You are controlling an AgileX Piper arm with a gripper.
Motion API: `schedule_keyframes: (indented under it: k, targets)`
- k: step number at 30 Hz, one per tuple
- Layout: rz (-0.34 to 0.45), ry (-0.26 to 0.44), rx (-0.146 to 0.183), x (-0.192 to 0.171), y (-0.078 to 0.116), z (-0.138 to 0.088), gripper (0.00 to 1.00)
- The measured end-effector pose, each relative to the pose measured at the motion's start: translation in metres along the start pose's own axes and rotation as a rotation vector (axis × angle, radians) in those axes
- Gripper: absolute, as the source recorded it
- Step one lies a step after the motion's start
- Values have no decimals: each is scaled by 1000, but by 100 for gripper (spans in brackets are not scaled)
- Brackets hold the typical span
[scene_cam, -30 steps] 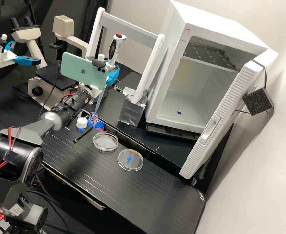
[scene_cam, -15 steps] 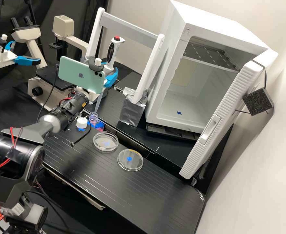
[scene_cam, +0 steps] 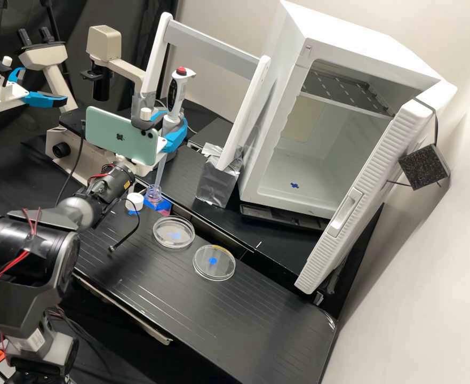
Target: Use the pipette
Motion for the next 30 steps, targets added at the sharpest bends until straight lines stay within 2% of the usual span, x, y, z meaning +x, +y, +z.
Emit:
schedule_keyframes:
  k: [5, 14, 22, 30]
  targets:
    - [20, 13, -8, -7, -11, 1, 0]
    - [-84, -49, -44, -11, -41, 19, 0]
    - [-111, -70, -56, -17, -47, 26, 0]
    - [-116, -78, -50, -17, -48, 27, 0]
